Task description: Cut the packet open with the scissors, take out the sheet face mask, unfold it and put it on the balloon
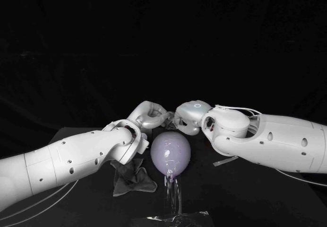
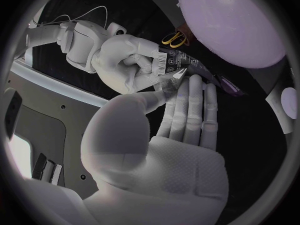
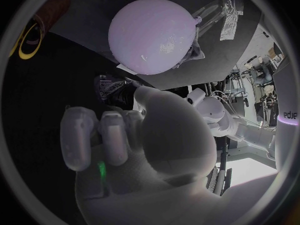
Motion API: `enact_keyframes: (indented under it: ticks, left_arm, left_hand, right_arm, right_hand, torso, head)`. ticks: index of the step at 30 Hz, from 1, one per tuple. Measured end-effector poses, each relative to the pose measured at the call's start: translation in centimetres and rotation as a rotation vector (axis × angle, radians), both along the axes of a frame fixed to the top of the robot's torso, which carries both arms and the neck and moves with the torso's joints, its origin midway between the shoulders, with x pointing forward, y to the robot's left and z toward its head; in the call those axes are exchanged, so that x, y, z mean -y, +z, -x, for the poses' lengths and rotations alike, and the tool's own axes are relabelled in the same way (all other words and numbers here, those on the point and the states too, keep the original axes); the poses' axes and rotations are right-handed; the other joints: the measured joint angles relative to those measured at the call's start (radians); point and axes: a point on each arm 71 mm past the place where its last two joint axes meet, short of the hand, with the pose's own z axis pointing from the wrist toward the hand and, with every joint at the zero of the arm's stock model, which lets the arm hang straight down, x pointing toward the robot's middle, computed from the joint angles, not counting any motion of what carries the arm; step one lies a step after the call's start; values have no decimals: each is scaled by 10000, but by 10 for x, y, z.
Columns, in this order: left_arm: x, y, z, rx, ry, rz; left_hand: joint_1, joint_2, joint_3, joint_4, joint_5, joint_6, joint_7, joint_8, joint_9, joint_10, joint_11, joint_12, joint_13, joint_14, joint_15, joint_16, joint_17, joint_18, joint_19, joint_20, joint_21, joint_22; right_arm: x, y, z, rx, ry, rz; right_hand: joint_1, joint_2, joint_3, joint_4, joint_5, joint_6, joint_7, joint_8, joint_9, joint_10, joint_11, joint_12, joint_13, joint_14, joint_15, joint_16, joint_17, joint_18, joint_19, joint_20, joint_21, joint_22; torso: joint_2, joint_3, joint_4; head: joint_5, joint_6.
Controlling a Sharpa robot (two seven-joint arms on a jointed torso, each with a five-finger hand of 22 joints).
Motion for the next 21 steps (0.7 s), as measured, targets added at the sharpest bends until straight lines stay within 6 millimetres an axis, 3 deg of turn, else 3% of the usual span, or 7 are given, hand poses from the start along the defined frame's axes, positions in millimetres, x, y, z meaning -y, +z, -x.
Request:
enact_keyframes:
  ticks: [9, 15, 16, 21]
  left_arm:
    - [0, 1, 0, -2, -77, -12]
    - [0, 4, -1, 129, -119, -18]
    - [0, 4, -1, 154, -121, -27]
    - [-1, 6, -2, 276, -130, -106]
  left_hand:
    - [0, 0, 0, -1, -9, -1, 1, 52, 3, -15, 15, 0, 0, 1, 2, 0, -2, -1, 1, 0, 0, -3]
    - [1, 0, -1, -1, -26, -5, 3, 56, 331, -16, 16, 2, 9, 2, 3, 0, -3, -1, 2, -1, -1, -12]
    - [2, 1, -1, -1, -29, -20, 15, 55, 503, -16, 16, 1, 8, 3, 4, 0, -4, -1, 2, -1, -1, -12]
    - [19, 18, -1, -1, 0, -36, 2, 55, 581, -11, 11, 1, 5, 4, 6, 0, -4, -2, 2, -1, 0, -13]
  right_arm:
    - [1, 0, 3, 142, 137, 69]
    - [5, 3, 9, 715, 305, -555]
    - [5, 5, 10, 835, 346, -702]
    - [8, 13, 17, 1650, 634, -1673]
  right_hand:
    - [-122, 109, 125, 37, -35, 16, -10, 5, 0, -8, -219, 176, 5, 15, -190, 19, -1, 1, 12, -159, 266, 3]
    - [-319, -88, 512, 95, -61, 83, -176, 79, 1, -7, -362, 216, 8, 30, -350, 18, -8, 0, 0, -326, 364, 2]
    - [-386, -156, 610, 113, -62, 26, -241, 388, 2, -7, -363, 225, 8, 29, -352, 16, -9, 0, 0, -327, 366, 1]
    - [-530, -301, 1093, 234, -100, -220, -471, 791, 5, -19, -422, 343, 9, 9, -403, 11, -9, 1, -1, -395, 464, -3]
  torso:
    - [2, 0, 0]
    - [2, 0, 6]
    - [2, 0, 6]
    - [1, -1, 5]
  head:
    - [-24, -20]
    - [-35, -29]
    - [-36, -29]
    - [-39, -22]
